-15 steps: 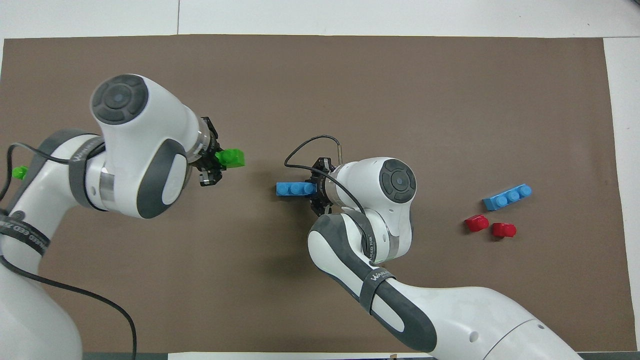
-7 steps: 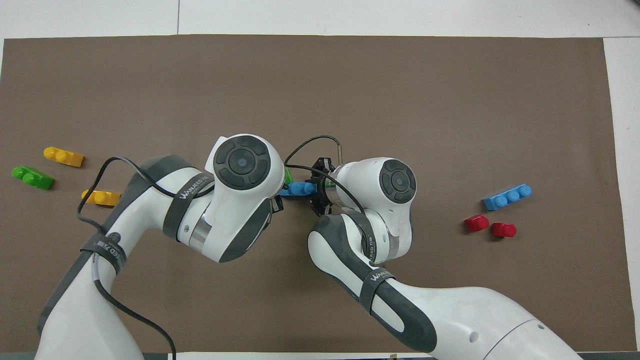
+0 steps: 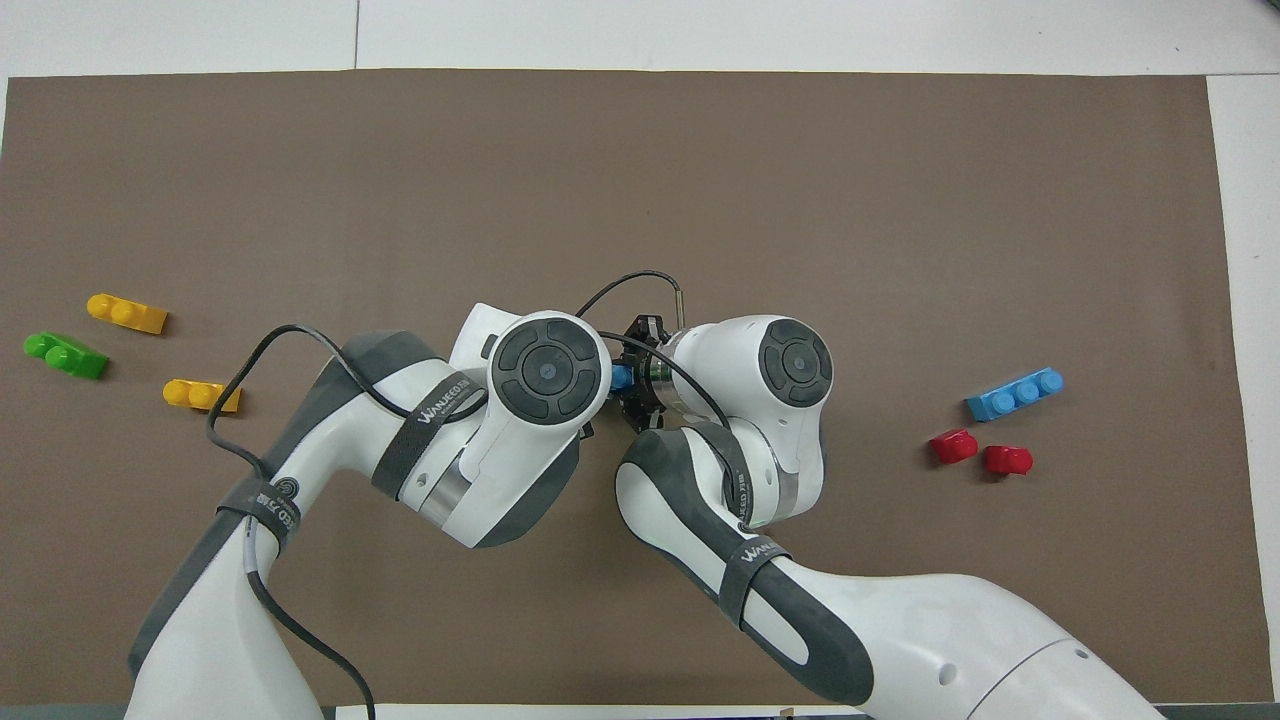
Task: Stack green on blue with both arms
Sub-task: 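Carry the green brick with the left gripper over the blue brick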
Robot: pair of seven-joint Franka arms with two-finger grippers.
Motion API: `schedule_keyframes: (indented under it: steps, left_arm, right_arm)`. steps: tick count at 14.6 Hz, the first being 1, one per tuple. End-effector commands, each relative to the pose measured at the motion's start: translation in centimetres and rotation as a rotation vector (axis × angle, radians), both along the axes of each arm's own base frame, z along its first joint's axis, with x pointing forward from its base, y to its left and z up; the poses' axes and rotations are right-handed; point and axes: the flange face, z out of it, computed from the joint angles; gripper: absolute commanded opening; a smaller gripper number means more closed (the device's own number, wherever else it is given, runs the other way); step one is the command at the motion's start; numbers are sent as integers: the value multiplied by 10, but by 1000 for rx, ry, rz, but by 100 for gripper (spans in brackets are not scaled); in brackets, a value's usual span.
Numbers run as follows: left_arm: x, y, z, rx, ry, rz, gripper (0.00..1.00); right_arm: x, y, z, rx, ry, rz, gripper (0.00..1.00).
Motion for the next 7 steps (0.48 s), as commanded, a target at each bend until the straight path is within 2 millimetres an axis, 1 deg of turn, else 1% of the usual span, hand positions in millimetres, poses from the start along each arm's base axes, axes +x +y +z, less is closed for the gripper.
schedule_keyframes:
  steps: [1,3,7]
  left_arm:
    - [2,6,-5,4,-33,17,0]
    - [5,7,-4,11,-56,2,0]
    - [-8,5,-22,32,-39,-24,0]
  right_arm:
    - [-4,-16,-20,-17,3,-17,0]
    - [-4,-16,-20,-17,3,-17,0]
    - [-4,-16,-20,-17,3,-18,0]
